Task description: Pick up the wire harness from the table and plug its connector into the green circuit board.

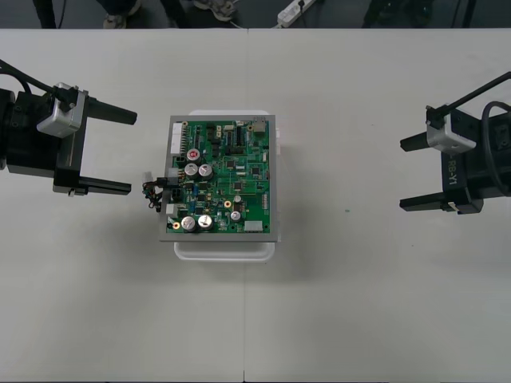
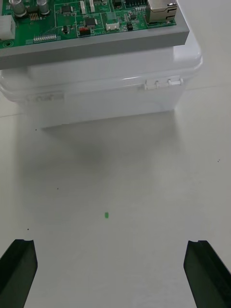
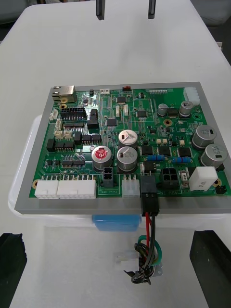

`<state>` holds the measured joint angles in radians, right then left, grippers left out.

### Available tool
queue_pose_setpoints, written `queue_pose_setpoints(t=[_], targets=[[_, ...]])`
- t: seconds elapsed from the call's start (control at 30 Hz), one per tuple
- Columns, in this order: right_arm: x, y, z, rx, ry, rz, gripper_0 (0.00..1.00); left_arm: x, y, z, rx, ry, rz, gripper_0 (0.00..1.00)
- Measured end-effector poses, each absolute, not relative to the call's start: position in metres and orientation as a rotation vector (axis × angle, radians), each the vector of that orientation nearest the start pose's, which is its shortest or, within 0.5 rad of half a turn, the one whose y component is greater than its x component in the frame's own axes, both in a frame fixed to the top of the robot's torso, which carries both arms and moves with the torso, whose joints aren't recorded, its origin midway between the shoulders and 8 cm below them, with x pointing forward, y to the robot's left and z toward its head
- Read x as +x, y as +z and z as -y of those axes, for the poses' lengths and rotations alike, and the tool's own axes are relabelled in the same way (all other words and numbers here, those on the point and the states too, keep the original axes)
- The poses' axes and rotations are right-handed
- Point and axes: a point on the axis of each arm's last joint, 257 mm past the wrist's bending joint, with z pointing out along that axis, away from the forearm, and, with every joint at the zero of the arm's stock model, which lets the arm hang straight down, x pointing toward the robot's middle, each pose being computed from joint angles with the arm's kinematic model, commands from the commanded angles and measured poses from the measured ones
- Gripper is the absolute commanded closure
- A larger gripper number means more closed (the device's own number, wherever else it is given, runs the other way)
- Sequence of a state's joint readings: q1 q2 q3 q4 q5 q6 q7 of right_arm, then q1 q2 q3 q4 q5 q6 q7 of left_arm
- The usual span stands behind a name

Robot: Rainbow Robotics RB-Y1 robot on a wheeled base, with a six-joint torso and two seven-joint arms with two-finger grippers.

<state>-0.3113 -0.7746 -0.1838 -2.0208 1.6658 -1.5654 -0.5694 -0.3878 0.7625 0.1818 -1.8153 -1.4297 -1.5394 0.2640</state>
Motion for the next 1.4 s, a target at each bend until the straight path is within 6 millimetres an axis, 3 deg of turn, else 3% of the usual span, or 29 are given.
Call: queue_pose_setpoints(t=[0.33,1.4], targets=[[0.399,-0.101,0.175,-1.582,0.345,-1.595,0.11,0.405,-0.072,-0.17,1.661,-0.438,-1.303,0.0],[0.4,-0.095,0.177,-1.602,0.318,-1.541,0.11,0.405,-0.072,-0.17,1.661,-0.438,-1.303,0.0]])
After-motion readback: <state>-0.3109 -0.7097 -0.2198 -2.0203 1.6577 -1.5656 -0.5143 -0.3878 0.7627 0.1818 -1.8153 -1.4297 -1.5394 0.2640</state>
